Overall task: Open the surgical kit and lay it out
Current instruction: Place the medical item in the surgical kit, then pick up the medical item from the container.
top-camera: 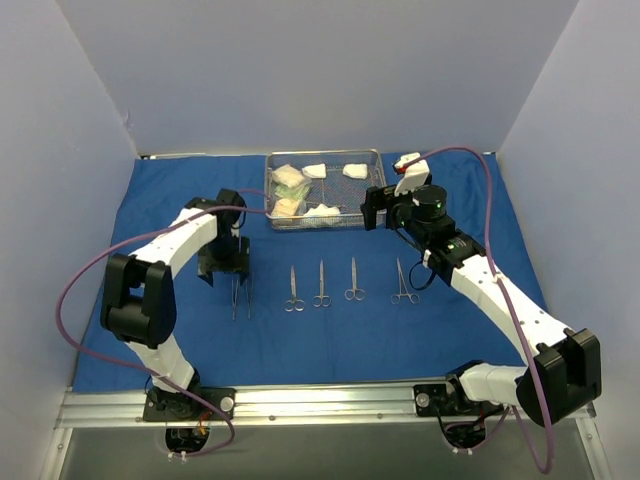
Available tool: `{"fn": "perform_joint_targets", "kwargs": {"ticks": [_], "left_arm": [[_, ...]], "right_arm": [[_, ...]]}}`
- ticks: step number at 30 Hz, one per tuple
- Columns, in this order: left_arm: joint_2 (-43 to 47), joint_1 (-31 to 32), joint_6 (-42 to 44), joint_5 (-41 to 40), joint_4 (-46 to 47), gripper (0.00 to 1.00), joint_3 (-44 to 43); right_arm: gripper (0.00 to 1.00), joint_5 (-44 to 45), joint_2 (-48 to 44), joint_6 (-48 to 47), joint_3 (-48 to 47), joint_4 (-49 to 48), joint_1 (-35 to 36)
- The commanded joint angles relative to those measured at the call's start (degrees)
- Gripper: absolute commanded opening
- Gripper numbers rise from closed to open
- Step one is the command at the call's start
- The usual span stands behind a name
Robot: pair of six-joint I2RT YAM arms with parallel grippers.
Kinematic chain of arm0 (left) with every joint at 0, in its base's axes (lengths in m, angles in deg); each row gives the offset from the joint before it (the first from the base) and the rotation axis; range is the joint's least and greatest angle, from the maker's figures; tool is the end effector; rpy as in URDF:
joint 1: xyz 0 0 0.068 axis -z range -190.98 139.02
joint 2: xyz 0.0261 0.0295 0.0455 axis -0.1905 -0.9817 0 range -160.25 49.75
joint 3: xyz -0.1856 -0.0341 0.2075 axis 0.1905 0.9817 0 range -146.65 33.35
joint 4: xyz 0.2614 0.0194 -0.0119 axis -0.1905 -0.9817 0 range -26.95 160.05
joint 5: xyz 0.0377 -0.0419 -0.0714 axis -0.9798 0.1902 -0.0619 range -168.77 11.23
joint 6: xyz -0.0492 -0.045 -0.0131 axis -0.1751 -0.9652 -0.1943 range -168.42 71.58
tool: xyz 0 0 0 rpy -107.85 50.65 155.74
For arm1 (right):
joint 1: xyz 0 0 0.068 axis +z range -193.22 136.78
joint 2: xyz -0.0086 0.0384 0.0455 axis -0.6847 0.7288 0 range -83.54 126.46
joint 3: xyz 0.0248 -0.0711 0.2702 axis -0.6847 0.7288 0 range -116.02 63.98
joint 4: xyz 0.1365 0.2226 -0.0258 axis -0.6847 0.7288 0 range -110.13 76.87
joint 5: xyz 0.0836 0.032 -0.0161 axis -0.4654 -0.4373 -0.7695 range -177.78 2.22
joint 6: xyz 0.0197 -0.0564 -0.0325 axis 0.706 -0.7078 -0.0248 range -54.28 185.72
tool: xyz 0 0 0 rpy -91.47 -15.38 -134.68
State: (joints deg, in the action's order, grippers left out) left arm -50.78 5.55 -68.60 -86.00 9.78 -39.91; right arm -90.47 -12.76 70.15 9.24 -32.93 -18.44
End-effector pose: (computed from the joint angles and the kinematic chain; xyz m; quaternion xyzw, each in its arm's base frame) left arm 0.3100 -0.0849 0.1934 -0.0332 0.9972 0.0531 0.0402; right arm 0.2822 0.1329 0.3527 -0.1442 0.7123 0.1896 0.6602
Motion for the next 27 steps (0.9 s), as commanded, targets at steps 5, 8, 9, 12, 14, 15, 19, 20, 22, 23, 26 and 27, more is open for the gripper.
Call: {"fn": "perform_joint_targets", "kwargs": {"ticks": [5,8,9,12,14,15,19,20,22,23,26,27], "left_arm": [[13.1,-0.1,-0.2,-3.7,-8.2,0.94,-13.8],[17.6,-0.1,-0.5,-0.8,-5.7,0.94,-16.0],[18.6,-0.2,-0.5,0.1,-4.3,0.94,-16.3],[22.7,-0.2,0.1,1.8,-1.4,0.94,-16.5],[25.2,-0.3,0.4,1.6,0.0,0.94,-15.3],[25.7,-0.4,0.5,1.9,0.8,0.94,-14.9],[27.1,-1.3,1.0,3.0,1.8,0.94,-13.2],[27.1,-1.5,1.0,3.4,1.9,0.94,-12.5],[26.9,-1.9,1.0,6.1,3.0,0.94,-11.5],[26.5,-2.3,1.0,7.2,3.9,0.94,-10.3],[25.5,-2.7,0.7,10.3,4.5,0.94,-9.3],[25.3,-2.8,0.5,10.3,4.9,0.94,-8.8]], "right_arm": [[1.00,4.2,3.8,-1.8,-5.2,1.3,-0.7],[1.00,3.4,9.0,-5.6,-9.7,3.1,-0.9],[1.00,1.6,10.7,-7.0,-12.9,3.7,-0.9],[1.00,-2.7,18.9,-14.4,-18.9,7.5,-0.9],[1.00,-7.1,26.1,-19.8,-25.6,10.0,-0.7],[1.00,-8.8,31.3,-21.4,-28.1,11.0,-0.8],[1.00,-16.2,41.9,-28.1,-37.9,14.4,-0.2],[1.00,-17.4,43.6,-31.1,-40.6,14.8,0.3],[1.00,-17.8,48.5,-34.4,-43.2,16.4,1.0],[1.00,-17.5,49.9,-36.0,-45.5,16.5,1.7],[1.00,-17.5,55.7,-36.7,-50.7,17.6,2.6],[1.00,-17.9,58.2,-37.1,-51.8,18.2,3.1]]}}
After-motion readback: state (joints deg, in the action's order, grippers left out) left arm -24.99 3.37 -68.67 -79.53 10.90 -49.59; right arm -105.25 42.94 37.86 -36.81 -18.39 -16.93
